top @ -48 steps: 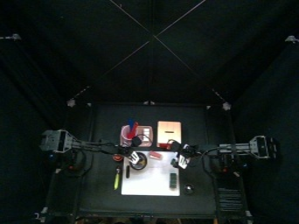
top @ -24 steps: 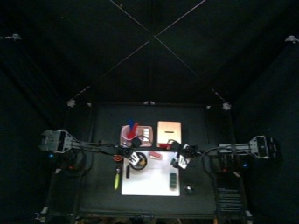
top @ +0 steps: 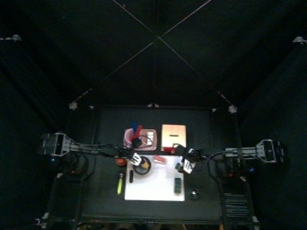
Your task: Put egg sushi into bowl
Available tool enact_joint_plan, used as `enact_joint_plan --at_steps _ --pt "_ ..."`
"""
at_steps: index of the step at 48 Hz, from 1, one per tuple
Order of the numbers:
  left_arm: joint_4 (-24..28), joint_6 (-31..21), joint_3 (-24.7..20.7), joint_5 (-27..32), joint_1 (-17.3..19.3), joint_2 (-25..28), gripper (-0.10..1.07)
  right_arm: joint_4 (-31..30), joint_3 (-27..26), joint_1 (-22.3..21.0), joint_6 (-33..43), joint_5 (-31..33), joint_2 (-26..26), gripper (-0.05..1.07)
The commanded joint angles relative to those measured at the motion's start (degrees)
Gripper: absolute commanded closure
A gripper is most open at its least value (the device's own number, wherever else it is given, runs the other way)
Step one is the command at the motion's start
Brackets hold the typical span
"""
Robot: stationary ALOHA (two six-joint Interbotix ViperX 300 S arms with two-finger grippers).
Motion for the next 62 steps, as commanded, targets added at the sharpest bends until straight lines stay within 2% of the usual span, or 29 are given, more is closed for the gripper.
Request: enact_joint_plan --at_steps 1,9,14,25,29,45,51,62 --pt "-0.7 0.0 0.35 -3.08 0.7 -2.72 0.41 0.26 -0.53 0.09 -0.09 -0.35 -0.53 0.0" --pt "-3.16 -0.18 3.87 -8.53 1.05 -4.75 0.4 0.62 -0.53 0.09 -0.09 -0.26 -0.53 0.0" --pt "-4.83 -0.18 5.01 -10.2 0.97 -5.01 0.35 0.79 -0.53 0.09 -0.09 -0.26 -0.53 0.0" --pt "-6.42 0.09 5.36 -10.9 0.88 -4.22 0.02 1.14 -0.97 0.09 -0.09 -0.26 -0.53 0.0" --pt "-6.06 0.09 5.27 -10.63 0.88 -4.13 -0.06 1.76 -0.97 0.09 -0.09 -0.26 -0.53 0.0" --pt "-4.57 0.26 4.83 -10.63 0.88 -5.1 -0.05 2.2 -1.14 0.09 -0.09 -0.35 -0.53 0.0" --pt "-1.32 0.35 3.96 -11.16 0.62 -6.59 -0.05 1.85 -1.58 0.09 -0.26 -0.35 -0.53 0.0" --pt "12.04 0.26 3.52 -15.38 -1.23 -10.55 -0.05 0.44 -1.85 0.18 -0.26 -4.13 -1.58 0.0"
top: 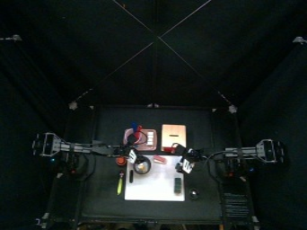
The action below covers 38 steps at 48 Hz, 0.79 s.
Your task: Put egg sushi into bowl
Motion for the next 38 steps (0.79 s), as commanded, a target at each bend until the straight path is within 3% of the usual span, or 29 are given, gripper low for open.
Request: enact_joint_plan --at_steps 1,12,19,27,38 --pt "5.98 0.09 -1.32 -3.16 -0.97 -2.81 -0.05 -0.62 -1.32 0.09 -0.09 -2.81 -1.67 0.0" --pt "23.64 0.09 2.46 -11.69 -3.25 -9.23 -0.05 -3.16 -0.44 0.88 -0.26 -14.06 -4.66 0.0" --pt "31.29 0.0 6.24 -14.59 -3.52 -13.01 -0.05 -6.06 0.88 2.55 -0.26 -22.94 -6.33 0.0" --pt "33.93 -0.18 9.14 -14.59 -2.9 -17.14 -0.05 -9.58 2.46 4.22 -0.18 -29.97 -6.94 0.0" --pt "33.75 0.0 10.99 -14.59 -2.37 -20.48 -0.05 -10.81 3.08 5.63 -0.18 -32.17 -6.94 0.0"
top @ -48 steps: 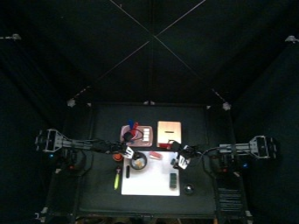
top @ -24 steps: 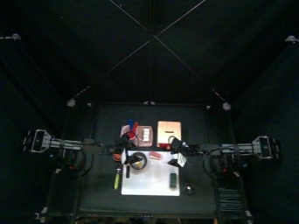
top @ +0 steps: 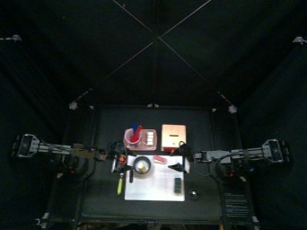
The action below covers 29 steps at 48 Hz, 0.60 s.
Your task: Put egg sushi into bowl
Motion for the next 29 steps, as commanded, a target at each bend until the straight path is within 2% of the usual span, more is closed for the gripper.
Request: enact_joint_plan --at_steps 1,15,29 --pt "0.09 0.18 -0.18 -0.53 0.18 -0.88 -0.05 -0.09 -0.62 0.7 -0.09 -0.97 -0.97 0.0" --pt "-0.09 0.09 0.79 -0.53 -0.09 -1.05 -0.05 -0.26 -0.18 0.79 -0.09 -1.05 -0.97 0.0" --pt "0.18 0.35 1.85 -0.53 1.41 -1.14 -0.05 0.18 -0.18 0.44 0.0 -0.97 -0.53 0.0"
